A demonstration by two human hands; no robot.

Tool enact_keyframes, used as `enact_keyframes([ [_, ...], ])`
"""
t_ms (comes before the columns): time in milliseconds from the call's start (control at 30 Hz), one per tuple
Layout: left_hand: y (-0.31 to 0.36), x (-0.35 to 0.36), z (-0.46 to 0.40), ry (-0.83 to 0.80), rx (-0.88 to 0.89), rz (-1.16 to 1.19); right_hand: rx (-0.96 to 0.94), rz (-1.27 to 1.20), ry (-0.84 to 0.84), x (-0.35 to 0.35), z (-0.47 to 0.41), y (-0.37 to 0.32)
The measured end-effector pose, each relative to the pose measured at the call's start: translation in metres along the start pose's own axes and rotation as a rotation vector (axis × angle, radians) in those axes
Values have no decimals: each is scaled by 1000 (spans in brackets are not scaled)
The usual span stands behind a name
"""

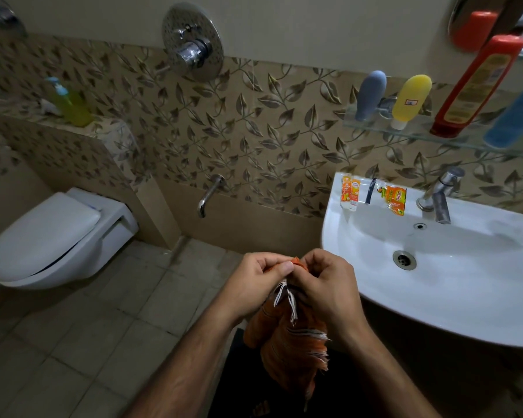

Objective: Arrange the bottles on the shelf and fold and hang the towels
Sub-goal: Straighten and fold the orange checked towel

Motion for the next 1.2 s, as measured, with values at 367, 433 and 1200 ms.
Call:
enact_keyframes([
  [367,62,-46,3,-48,219,-741,132,-2,-525,36,6,4],
  [433,72,-45,1,-83,240,-835,80,-17,-563,40,7,-5],
  [1200,139,-82,27,249,340,-1336,181,-378,-692,85,22,-7],
])
Point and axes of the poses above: each hand's wrist, its own z-axis away from the middle knuckle, its own x-axis out of the palm, y = z × x, the point moved 10 cm from there along -z, towards the middle knuckle, and after that the axes turned 15 degrees about -z, right-handed, at the moved point
